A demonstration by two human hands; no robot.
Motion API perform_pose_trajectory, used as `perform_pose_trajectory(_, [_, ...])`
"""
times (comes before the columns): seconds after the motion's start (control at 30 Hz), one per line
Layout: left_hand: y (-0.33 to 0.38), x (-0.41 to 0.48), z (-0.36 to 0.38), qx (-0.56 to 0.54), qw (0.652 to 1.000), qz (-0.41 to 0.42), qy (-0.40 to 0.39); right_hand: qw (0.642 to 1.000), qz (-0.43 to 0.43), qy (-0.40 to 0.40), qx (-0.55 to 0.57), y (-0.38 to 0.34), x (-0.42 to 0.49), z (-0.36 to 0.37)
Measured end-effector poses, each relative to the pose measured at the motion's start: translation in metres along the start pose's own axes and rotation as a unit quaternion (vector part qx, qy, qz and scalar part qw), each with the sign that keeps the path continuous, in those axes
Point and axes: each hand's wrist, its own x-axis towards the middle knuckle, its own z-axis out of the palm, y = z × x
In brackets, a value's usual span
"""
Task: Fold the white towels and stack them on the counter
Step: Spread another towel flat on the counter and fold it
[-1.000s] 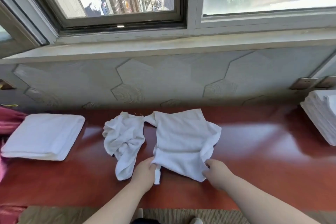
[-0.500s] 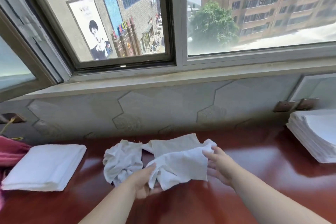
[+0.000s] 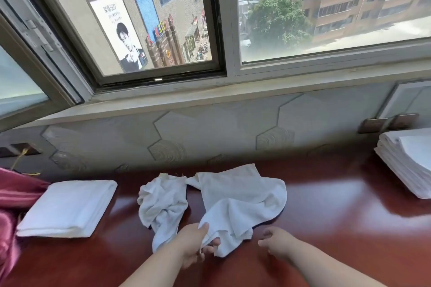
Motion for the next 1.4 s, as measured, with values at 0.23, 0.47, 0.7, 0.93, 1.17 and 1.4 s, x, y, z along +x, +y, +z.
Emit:
perform_pose_trajectory(0.23, [-0.016, -0.004, -0.016, -0.051, 0.996, 0.013, 0.076, 0.972, -0.069, 0.066, -0.215, -0.008, 0.000, 0.039])
perform_pose_trajectory(0.47, [-0.024, -0.016, -0.032, 0.006, 0.997, 0.052, 0.056, 0.966, -0.129, 0.138, -0.174, -0.034, 0.021, 0.049])
perform_pose_trajectory(0.7, [-0.029, -0.019, -0.050, -0.019, 0.993, 0.029, 0.112, 0.981, -0.084, 0.114, -0.136, -0.051, 0.035, 0.048])
perform_pose_trajectory(0.93, [-0.029, -0.020, -0.066, -0.073, 0.974, 0.058, 0.209, 0.905, 0.075, 0.101, 0.407, -0.065, 0.016, 0.007])
perform_pose_trajectory(1.17, [-0.010, -0.046, -0.062, 0.141, 0.921, 0.254, 0.261, 0.917, 0.007, 0.032, 0.398, -0.072, -0.042, -0.040])
perform_pose_trajectory(1.4, [0.001, -0.076, -0.063, 0.220, 0.901, 0.324, 0.185, 0.909, -0.013, 0.170, 0.380, -0.060, -0.094, -0.060])
